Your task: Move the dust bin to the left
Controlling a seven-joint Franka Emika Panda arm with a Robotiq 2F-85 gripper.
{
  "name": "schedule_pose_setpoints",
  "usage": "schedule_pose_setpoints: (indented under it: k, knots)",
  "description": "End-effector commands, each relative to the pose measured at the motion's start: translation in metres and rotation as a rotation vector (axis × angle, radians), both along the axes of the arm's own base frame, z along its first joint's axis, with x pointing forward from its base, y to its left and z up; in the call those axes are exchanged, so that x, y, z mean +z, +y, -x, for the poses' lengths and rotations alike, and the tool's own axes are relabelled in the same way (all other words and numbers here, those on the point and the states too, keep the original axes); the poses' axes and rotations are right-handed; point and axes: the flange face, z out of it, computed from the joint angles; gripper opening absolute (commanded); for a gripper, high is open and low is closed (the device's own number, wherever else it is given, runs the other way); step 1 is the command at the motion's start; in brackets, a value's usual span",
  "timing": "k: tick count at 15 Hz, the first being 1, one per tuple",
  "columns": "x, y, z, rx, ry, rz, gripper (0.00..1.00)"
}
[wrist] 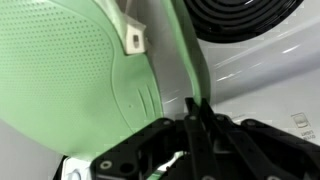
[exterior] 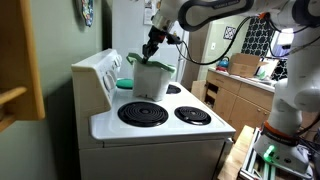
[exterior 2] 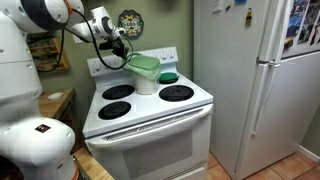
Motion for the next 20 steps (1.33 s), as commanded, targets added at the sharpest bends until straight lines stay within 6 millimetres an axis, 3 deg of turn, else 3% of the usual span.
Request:
schedule_pose_setpoints:
  k: [1,5,6,9,14,20]
  knots:
    - [0.003,-0.002,-0.001,-0.008,-0.002,-0.002,0.07]
    - [0.001,-0.004,-0.001,-0.016,-0.003,-0.005,0.07]
    - [0.001,-0.004,-0.001,-0.016,-0.004,-0.006,0.02]
    - [0.016,-0.014,-0.006,-0.067,0.008,-0.137,0.02]
    - [0.052,-0.051,-0.007,-0.191,0.090,-0.402,0.02]
    - [0.054,-0.103,-0.010,-0.446,0.123,-0.620,0.02]
